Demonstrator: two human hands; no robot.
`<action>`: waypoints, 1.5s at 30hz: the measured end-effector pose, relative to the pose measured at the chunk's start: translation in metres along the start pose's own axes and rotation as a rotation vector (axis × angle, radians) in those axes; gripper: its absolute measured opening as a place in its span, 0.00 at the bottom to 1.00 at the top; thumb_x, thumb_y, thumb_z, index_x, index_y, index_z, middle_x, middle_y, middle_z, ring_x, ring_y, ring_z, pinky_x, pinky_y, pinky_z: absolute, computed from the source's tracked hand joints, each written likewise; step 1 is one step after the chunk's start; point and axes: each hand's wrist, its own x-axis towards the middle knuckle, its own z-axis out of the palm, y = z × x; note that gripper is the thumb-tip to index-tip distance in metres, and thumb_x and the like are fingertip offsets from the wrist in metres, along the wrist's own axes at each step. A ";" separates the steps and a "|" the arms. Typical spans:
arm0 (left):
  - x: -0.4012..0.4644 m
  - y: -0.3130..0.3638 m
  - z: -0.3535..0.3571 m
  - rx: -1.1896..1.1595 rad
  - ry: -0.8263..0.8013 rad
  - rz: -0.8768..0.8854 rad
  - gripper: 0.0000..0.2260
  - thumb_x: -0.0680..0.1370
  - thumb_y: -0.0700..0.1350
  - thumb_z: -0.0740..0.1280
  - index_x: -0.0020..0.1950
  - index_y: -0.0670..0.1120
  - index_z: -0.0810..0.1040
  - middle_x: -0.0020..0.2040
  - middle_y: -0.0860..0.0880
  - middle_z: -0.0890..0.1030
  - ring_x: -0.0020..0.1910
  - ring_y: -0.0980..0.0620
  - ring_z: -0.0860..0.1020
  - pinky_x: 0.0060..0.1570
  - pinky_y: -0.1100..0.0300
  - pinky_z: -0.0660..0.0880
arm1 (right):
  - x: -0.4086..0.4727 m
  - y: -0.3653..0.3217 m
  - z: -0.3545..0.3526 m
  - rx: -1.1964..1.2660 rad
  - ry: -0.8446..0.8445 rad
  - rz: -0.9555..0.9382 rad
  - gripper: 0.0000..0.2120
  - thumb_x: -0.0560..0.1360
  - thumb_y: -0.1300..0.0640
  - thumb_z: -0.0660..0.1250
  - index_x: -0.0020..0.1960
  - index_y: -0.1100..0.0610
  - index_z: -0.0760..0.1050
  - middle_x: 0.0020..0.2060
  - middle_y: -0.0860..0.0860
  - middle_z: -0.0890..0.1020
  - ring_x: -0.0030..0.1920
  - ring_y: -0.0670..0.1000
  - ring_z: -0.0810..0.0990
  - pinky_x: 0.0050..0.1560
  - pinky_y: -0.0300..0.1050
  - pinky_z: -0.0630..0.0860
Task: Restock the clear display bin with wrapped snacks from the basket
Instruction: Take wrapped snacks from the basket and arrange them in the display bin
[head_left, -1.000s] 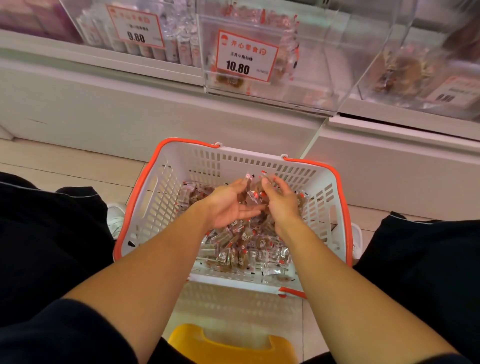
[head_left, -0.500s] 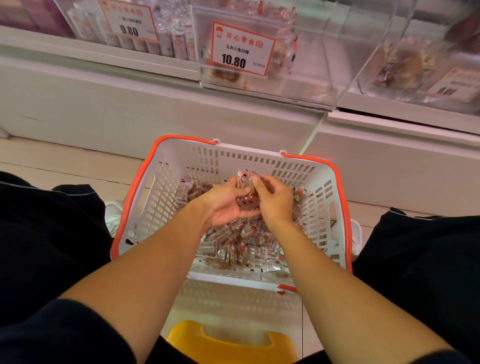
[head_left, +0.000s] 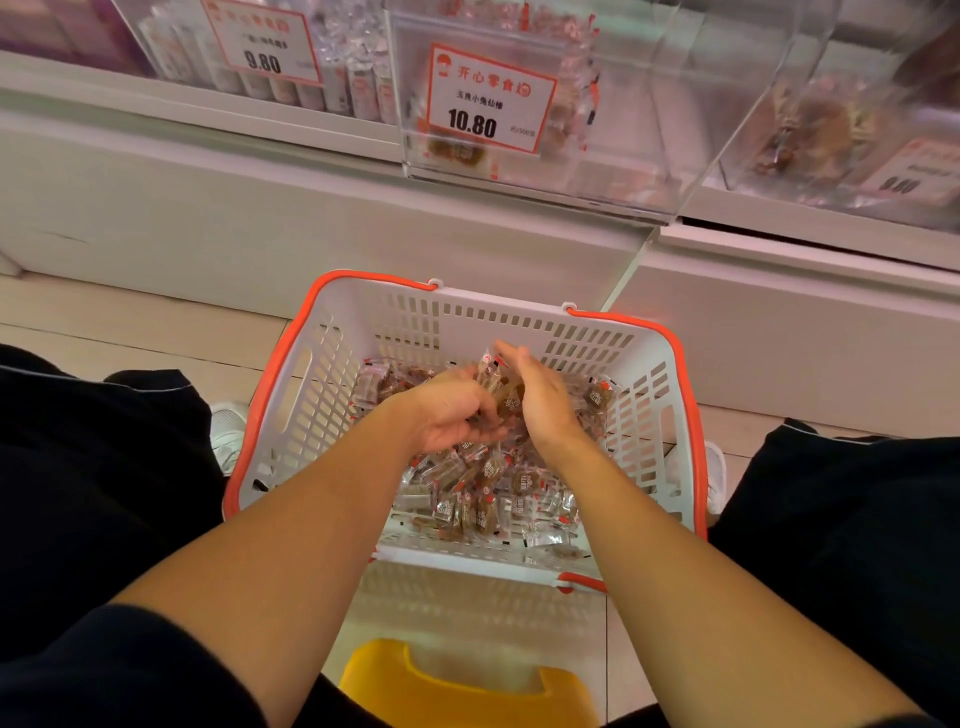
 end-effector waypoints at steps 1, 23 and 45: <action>0.000 0.001 0.000 0.008 0.033 0.002 0.31 0.70 0.21 0.58 0.70 0.43 0.66 0.57 0.38 0.75 0.48 0.44 0.79 0.46 0.54 0.80 | 0.000 0.000 -0.001 -0.012 -0.028 0.006 0.21 0.86 0.49 0.49 0.72 0.54 0.72 0.69 0.47 0.75 0.61 0.38 0.74 0.49 0.19 0.68; -0.016 0.029 0.000 -0.066 0.069 0.150 0.17 0.65 0.30 0.57 0.50 0.37 0.77 0.50 0.41 0.78 0.50 0.45 0.75 0.48 0.56 0.72 | -0.002 -0.047 -0.025 -0.406 -0.220 -0.105 0.19 0.70 0.67 0.76 0.56 0.51 0.76 0.47 0.52 0.84 0.46 0.54 0.85 0.48 0.57 0.83; -0.044 0.083 0.047 0.250 0.606 0.573 0.15 0.78 0.57 0.63 0.43 0.48 0.81 0.39 0.48 0.84 0.40 0.49 0.83 0.37 0.54 0.79 | -0.023 -0.117 -0.034 -0.479 -0.064 -0.401 0.18 0.71 0.59 0.78 0.56 0.50 0.75 0.46 0.43 0.83 0.44 0.39 0.82 0.43 0.34 0.76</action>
